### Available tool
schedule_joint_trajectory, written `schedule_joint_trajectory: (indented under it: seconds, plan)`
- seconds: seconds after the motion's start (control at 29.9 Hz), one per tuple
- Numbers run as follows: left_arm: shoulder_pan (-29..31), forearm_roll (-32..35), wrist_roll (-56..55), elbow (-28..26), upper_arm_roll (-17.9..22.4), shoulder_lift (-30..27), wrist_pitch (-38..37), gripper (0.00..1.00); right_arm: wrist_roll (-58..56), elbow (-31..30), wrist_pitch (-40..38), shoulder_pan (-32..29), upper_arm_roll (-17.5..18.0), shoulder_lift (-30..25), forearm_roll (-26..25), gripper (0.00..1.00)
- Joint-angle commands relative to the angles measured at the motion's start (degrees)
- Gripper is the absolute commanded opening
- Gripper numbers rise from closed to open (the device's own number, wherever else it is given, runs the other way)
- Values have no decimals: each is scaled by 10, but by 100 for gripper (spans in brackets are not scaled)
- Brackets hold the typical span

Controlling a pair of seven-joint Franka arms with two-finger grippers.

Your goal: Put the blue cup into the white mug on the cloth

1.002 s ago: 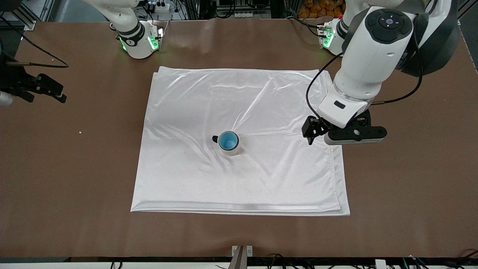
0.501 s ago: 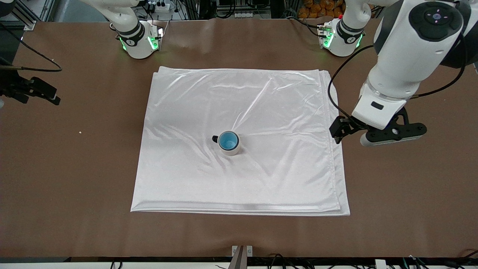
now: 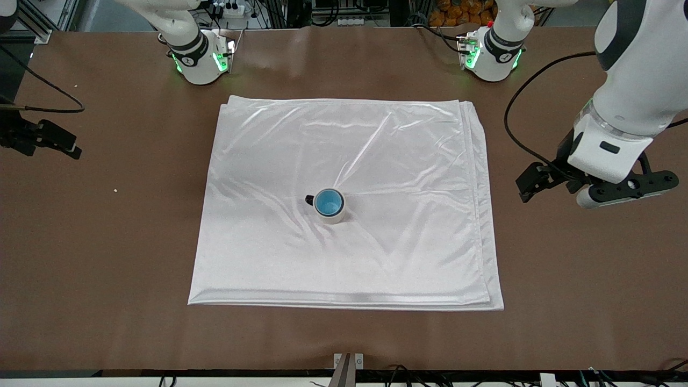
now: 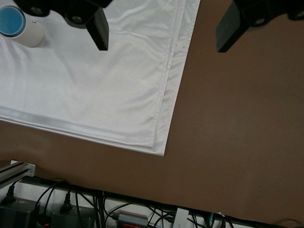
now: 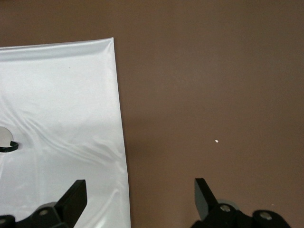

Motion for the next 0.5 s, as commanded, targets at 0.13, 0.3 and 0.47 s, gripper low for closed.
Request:
schedule_joint_trajectory:
  seconds: [0.13, 0.3, 0.47]
  plan:
    - [47, -16, 54, -48, -10, -45, -19, 100, 9, 19, -4, -10, -2, 18, -14, 100]
    - [98, -40, 72, -77, -38, -63, -18, 100, 9, 19, -2, -8, -2, 18, -15, 100]
    - [142, -40, 83, -105, -72, -81, -12, 100, 9, 19, -2, -5, -1, 18, -15, 100]
